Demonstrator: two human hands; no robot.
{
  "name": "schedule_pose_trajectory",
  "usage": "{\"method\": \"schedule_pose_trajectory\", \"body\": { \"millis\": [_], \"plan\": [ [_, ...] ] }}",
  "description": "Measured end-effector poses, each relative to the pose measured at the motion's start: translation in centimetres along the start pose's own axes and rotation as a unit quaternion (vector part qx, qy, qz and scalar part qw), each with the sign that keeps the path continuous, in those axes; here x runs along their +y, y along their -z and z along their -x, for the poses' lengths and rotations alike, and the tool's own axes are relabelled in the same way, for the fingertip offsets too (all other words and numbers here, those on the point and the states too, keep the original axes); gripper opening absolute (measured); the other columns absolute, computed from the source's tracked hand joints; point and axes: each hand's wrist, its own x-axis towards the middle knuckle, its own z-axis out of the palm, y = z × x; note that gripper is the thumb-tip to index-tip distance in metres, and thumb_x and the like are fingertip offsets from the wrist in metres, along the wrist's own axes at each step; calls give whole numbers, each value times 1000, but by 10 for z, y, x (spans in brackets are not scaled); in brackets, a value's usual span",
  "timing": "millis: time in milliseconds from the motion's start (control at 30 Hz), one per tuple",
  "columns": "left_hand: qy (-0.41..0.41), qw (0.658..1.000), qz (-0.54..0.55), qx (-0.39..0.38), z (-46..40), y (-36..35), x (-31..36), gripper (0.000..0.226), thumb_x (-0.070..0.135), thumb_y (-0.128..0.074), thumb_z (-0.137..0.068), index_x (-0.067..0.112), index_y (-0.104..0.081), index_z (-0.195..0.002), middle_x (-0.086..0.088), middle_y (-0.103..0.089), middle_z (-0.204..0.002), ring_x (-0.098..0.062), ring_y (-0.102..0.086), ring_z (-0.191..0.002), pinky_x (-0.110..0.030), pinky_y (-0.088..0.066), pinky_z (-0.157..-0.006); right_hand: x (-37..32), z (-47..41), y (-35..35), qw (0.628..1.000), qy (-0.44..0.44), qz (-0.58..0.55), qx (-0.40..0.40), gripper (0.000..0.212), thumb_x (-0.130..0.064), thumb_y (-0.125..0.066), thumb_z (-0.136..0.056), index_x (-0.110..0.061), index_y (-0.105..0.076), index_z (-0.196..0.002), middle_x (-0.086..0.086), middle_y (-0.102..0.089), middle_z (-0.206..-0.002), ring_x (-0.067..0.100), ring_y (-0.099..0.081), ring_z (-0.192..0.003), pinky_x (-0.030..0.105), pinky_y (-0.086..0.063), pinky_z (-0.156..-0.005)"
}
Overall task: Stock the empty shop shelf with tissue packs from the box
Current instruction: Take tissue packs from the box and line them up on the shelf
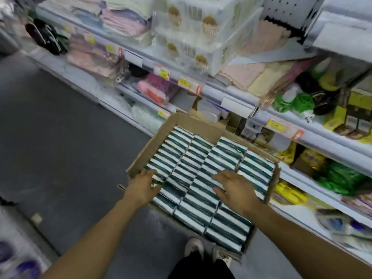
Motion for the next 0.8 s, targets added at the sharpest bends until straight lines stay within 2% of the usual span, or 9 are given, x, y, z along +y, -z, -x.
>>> {"method": "schedule_pose_trajectory", "body": {
  "millis": [100, 233, 367, 500, 567, 633, 700, 800],
  "plan": [
    [36, 993, -111, -15, -3, -16, -13, 60, 44, -52, -96, 16, -35, -146, -8, -59, -129, -29, -50, -123, -37, -34, -107, -22, -20, -25, 999, 27, 22, -36, 41, -39, -41, -102, -23, -47, -139, 0, -49, -138, 22, -42, -129, 37, -39, -102],
    [61, 984, -165, -34, -7, -29, -18, 63, 53, -44, -98, 15, -32, -146, -11, -61, -119, -31, -37, -128, -37, -32, -107, -55, -50, -60, 995, 66, 41, -59, 43, -42, -42, -100, -20, -47, -137, 2, -49, -137, 22, -38, -129, 37, -29, -105],
    [66, 981, -178, -28, -14, -42, -17, 58, 57, -31, -99, 17, -39, -140, -8, -67, -112, -27, -45, -120, -37, -21, -113, -74, -70, -93, 988, 77, 97, -90, 48, -49, -41, -97, -14, -53, -128, 6, -56, -130, 25, -40, -126, 42, -25, -105],
    [102, 988, -105, -53, -21, -47, -17, 58, 56, -34, -99, 17, -36, -142, -10, -61, -130, -26, -41, -129, -38, -15, -117, -74, -81, -107, 983, 81, 123, -106, 47, -48, -46, -94, -14, -47, -127, 6, -62, -120, 25, -47, -118, 42, -25, -103],
    [112, 990, -58, -67, -24, -46, -16, 58, 54, -40, -99, 17, -34, -144, -11, -57, -136, -27, -40, -132, -38, -18, -116, -69, -86, -108, 982, 82, 123, -119, 50, -45, -49, -92, -14, -42, -130, 6, -64, -116, 26, -50, -116, 43, -25, -105],
    [120, 990, 10, -76, -29, -48, -17, 57, 49, -49, -97, 17, -35, -143, -11, -58, -133, -29, -48, -127, -37, -31, -111, -66, -91, -106, 983, 69, 115, -126, 53, -38, -51, -92, -13, -36, -136, 6, -65, -113, 26, -52, -115, 43, -22, -109],
    [130, 985, 84, -78, -34, -52, -18, 55, 42, -59, -94, 15, -39, -138, -11, -59, -128, -29, -56, -116, -36, -46, -96, -65, -96, -105, 986, 49, 110, -112, 58, -32, -52, -91, -12, -30, -142, 4, -66, -110, 25, -53, -114, 43, -21, -112],
    [147, 978, 136, -61, -41, -59, -17, 49, 36, -64, -90, 12, -44, -129, -10, -60, -123, -27, -58, -108, -38, -50, -90, -64, -99, -110, 990, 39, 112, -81, 59, -34, -45, -95, -11, -26, -145, 3, -67, -109, 24, -56, -109, 43, -21, -111]
  ]
}}
